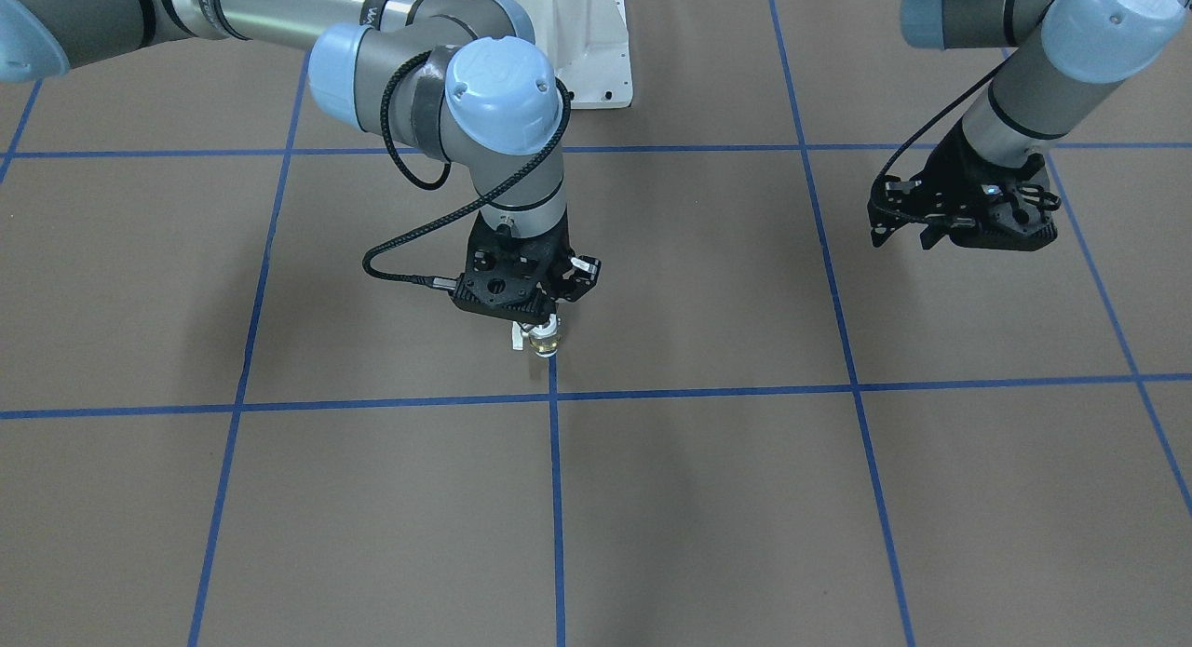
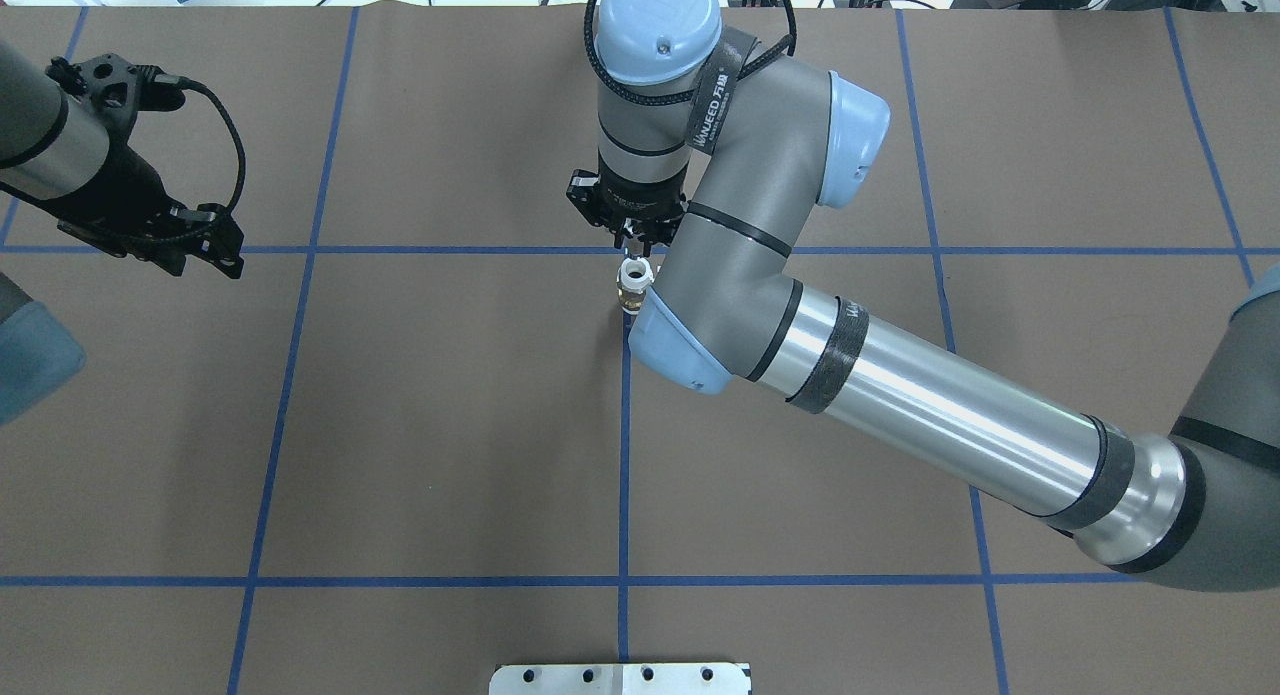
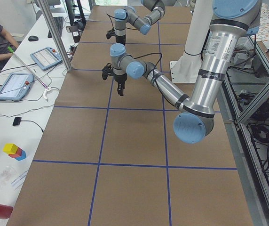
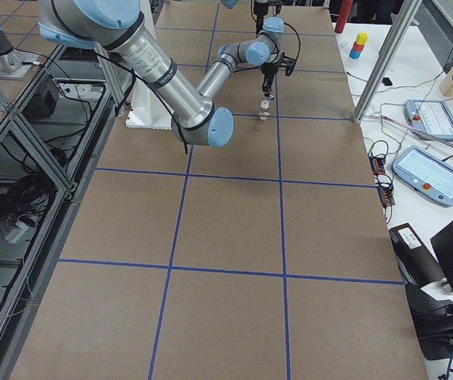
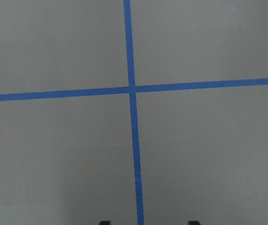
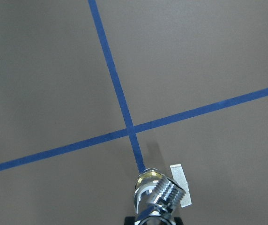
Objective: Assemble PPR valve and pipe with both arms
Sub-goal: 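Lower and press the chrome fitting into the valve top with the right gripper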
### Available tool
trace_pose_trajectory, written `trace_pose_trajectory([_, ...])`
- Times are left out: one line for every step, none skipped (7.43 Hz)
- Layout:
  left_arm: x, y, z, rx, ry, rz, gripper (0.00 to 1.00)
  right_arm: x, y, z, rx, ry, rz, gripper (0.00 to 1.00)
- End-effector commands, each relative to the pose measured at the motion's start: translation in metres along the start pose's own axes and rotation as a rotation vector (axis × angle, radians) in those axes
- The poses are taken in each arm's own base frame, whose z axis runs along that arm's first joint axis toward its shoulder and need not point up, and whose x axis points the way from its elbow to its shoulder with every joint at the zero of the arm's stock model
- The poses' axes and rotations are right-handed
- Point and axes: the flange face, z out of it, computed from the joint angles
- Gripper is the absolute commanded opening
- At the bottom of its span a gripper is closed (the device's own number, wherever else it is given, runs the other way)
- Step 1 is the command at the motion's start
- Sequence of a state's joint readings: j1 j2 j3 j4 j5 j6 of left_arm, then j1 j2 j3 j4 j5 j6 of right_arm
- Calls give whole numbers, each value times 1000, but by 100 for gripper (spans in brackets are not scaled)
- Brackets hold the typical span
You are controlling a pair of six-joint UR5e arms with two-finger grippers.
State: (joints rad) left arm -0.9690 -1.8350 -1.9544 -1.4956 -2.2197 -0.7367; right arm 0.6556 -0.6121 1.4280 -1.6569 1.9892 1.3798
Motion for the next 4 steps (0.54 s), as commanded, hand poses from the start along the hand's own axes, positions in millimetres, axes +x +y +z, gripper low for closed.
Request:
trace_pose_trajectory([0, 0, 0, 0, 0, -2, 64, 0, 4, 2, -7, 14, 3, 0])
trace_pose_trajectory([0, 0, -1, 1, 1, -1, 64, 0, 5, 3, -8, 16, 2, 0])
trace_pose_trajectory([2, 1, -1, 1, 3, 2, 64, 0, 6, 5, -9, 18, 1, 0])
trace_pose_trajectory([2, 1, -2, 1, 4, 3, 64, -2, 11, 9, -13, 22, -4, 0])
